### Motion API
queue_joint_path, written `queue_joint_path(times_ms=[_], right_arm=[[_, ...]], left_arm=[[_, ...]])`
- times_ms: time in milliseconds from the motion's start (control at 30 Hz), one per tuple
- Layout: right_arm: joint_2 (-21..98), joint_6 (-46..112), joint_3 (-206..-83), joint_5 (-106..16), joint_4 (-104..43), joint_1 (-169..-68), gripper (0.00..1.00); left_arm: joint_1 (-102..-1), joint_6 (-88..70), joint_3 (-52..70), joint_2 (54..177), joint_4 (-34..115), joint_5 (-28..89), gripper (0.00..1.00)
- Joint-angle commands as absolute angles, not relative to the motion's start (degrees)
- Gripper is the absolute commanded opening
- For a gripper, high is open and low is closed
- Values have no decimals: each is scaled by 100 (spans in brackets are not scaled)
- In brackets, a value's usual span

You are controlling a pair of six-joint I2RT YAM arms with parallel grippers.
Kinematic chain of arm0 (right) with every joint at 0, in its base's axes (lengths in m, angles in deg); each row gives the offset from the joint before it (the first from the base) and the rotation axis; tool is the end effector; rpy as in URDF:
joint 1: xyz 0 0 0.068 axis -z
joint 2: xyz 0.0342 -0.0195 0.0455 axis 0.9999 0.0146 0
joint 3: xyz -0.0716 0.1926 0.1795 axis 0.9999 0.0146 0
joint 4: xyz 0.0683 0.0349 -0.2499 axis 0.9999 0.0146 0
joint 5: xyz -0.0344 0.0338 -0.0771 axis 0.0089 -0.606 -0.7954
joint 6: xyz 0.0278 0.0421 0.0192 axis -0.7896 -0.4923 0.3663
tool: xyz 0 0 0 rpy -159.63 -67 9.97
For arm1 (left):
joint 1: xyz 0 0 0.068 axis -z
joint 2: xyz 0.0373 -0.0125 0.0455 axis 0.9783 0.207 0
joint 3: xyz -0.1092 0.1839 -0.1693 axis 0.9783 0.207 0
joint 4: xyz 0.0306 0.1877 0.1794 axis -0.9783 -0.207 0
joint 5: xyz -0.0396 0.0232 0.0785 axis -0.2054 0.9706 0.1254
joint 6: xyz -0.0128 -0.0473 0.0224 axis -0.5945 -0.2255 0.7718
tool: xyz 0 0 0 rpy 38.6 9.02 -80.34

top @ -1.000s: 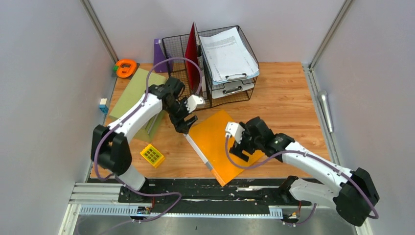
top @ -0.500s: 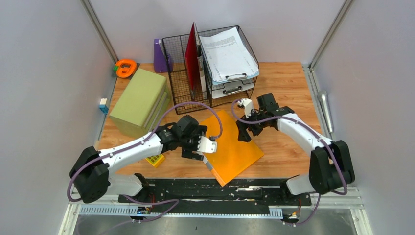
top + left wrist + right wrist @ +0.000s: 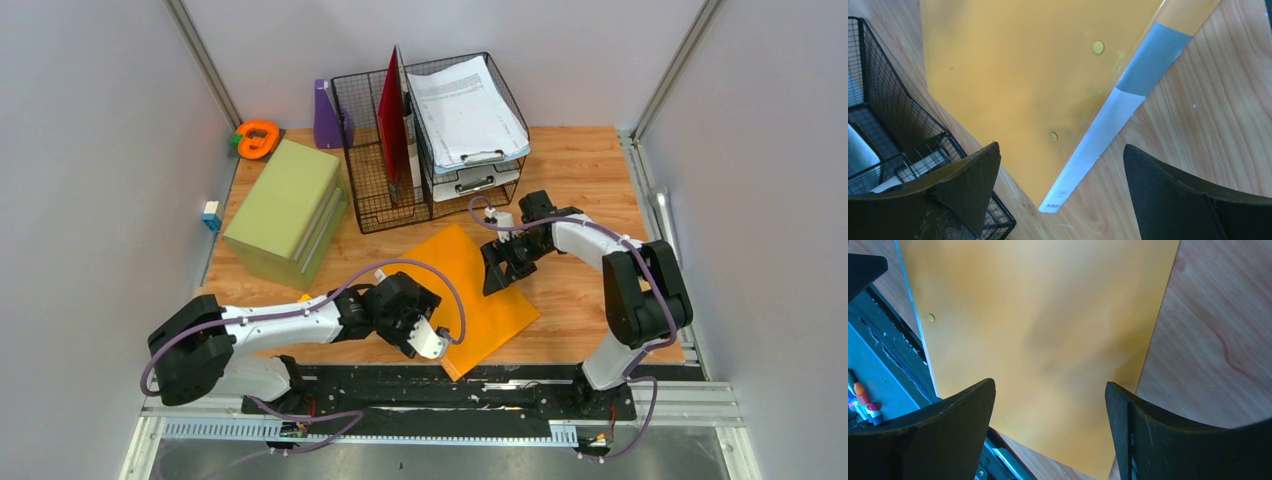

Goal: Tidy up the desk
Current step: Pick up the folder from the corner of the board.

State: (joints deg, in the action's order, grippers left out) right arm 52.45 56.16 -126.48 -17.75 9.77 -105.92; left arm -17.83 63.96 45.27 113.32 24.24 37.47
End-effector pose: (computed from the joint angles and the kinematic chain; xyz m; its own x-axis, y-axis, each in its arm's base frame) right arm 0.2774 0.1050 0.1740 -0.8012 -0.4839 -0.3521 -0.5984 0.6394 0.4828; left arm 0.1201 -0.2116 0.1784 0.5780 0.7514 -0.3183 0.7640 -0.3612 0.5346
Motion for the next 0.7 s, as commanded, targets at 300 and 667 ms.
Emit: queue_joint_path(times_ms=[300, 667], right_arm=[[5472, 5751, -13036, -1527, 1126, -10126, 81], [6199, 5859, -13220, -1389, 1161, -10018, 81]], left_arm=[[-1452, 7104, 5075, 11780, 3506, 4308, 100], [-1446, 7163, 5150, 11869, 3725, 4356, 100]])
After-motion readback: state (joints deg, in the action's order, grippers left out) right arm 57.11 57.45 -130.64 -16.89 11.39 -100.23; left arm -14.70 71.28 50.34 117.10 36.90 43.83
